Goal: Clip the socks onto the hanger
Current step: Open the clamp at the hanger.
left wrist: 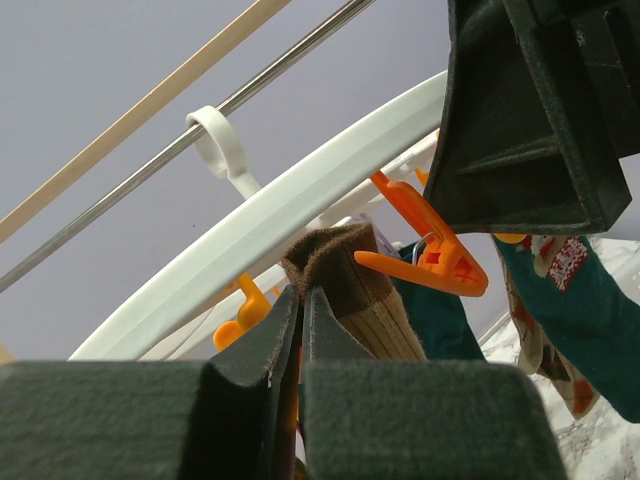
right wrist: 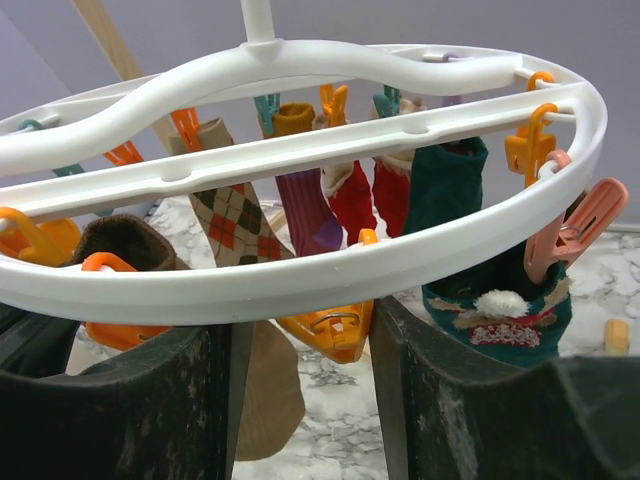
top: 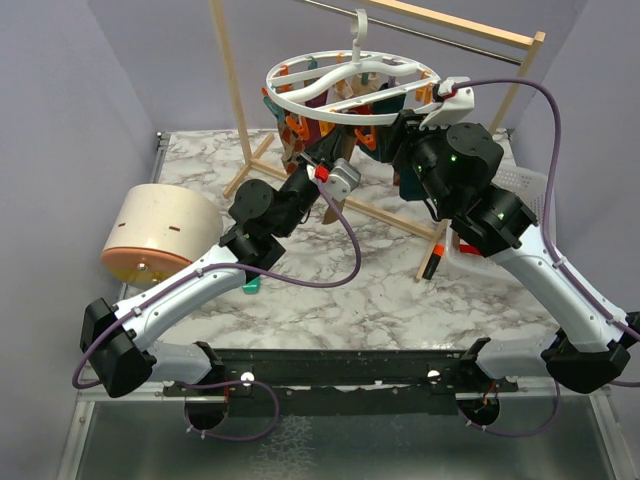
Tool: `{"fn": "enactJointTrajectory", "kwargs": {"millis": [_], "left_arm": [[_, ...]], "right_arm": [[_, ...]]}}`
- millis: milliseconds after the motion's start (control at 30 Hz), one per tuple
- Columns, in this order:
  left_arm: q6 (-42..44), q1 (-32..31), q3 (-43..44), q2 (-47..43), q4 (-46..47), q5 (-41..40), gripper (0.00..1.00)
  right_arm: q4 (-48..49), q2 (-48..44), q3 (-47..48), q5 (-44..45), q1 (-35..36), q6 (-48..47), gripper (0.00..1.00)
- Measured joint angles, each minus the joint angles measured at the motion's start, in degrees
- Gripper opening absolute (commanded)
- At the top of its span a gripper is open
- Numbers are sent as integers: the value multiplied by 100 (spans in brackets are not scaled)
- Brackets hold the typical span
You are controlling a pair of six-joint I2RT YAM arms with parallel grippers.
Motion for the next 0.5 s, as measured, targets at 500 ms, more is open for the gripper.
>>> {"fn": "enactJointTrajectory", "kwargs": {"millis": [500], "left_arm": [[-59,0,-138,-70,0,2,0]], "right_arm": [[-28,0,0,68,0,-37,13]]}}
